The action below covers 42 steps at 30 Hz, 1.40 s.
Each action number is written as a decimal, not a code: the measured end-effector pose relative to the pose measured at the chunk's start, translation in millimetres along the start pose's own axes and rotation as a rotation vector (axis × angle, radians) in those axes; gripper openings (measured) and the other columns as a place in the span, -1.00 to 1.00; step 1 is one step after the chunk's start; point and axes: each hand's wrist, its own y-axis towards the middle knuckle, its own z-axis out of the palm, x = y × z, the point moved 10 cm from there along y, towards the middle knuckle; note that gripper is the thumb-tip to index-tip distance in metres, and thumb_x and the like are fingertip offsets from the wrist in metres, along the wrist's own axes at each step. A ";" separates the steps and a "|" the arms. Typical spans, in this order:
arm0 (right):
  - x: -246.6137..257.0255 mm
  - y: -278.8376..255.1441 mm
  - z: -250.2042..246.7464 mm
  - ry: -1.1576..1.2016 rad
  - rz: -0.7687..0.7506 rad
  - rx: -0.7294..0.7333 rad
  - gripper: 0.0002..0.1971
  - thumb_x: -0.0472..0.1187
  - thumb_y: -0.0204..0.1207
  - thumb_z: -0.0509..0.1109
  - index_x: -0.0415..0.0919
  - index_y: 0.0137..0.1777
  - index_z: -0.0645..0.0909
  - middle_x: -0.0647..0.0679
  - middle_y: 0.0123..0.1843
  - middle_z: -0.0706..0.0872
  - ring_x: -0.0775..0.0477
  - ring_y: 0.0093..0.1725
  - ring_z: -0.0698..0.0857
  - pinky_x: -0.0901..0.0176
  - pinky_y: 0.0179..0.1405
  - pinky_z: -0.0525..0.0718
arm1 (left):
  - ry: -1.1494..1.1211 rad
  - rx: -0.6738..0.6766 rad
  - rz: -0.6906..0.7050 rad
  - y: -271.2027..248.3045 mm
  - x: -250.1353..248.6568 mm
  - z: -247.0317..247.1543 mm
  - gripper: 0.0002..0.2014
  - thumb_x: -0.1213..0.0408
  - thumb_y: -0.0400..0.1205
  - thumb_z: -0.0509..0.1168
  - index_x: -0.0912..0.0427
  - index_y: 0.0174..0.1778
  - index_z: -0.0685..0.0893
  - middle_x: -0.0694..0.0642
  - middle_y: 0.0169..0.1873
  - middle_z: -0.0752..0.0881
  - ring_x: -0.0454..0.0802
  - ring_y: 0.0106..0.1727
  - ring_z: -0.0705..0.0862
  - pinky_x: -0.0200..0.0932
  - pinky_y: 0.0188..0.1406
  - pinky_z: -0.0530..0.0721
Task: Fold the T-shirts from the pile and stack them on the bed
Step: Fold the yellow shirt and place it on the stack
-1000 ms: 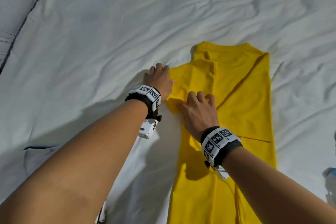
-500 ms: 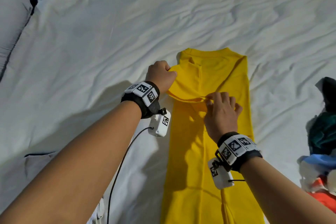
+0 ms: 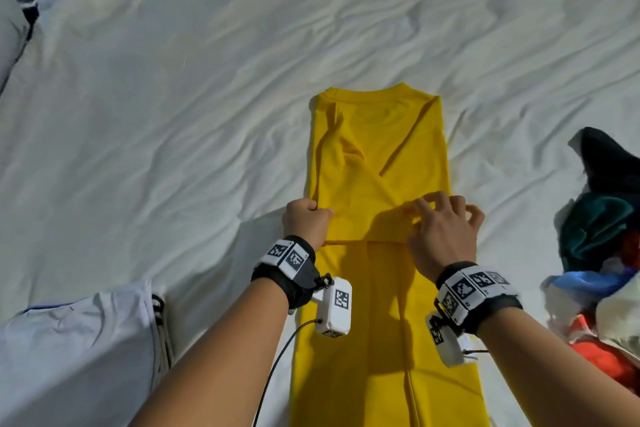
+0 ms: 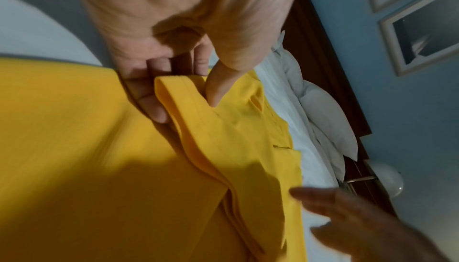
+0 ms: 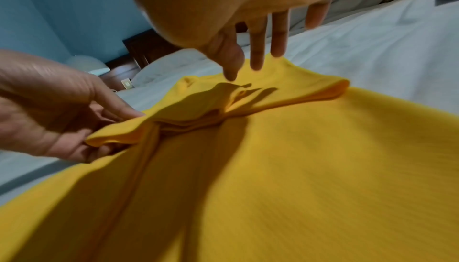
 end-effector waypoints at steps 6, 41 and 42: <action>63.3 9.4 35.4 0.123 -0.142 0.079 -0.27 0.28 0.74 -0.29 -0.12 0.81 -0.08 -0.14 0.83 -0.21 -0.18 0.80 -0.26 -0.18 0.77 -0.18 | 0.023 -0.041 0.057 -6.9 -7.5 -5.9 -0.65 0.32 0.67 0.43 -0.03 -0.34 0.44 -0.07 -0.36 0.48 0.13 -0.24 0.57 -0.05 -0.21 0.64; 53.1 1.7 99.9 0.054 -0.207 0.197 -0.13 0.42 0.70 -0.30 -0.19 0.76 -0.41 -0.11 0.76 -0.49 -0.09 0.72 -0.51 -0.17 0.70 -0.47 | 0.364 -0.198 0.367 98.0 -133.7 -18.3 -0.80 0.08 0.77 0.27 0.13 0.01 0.65 0.15 -0.03 0.70 0.20 0.04 0.67 0.06 0.07 0.67; 53.0 1.8 100.3 0.052 -0.208 0.199 -0.13 0.42 0.70 -0.30 -0.19 0.76 -0.40 -0.12 0.77 -0.48 -0.09 0.73 -0.51 -0.16 0.70 -0.47 | 0.456 -0.251 0.450 87.4 -138.1 -19.8 -0.79 0.09 0.78 0.23 0.14 0.15 0.64 0.20 0.15 0.67 0.24 0.18 0.64 0.14 0.16 0.65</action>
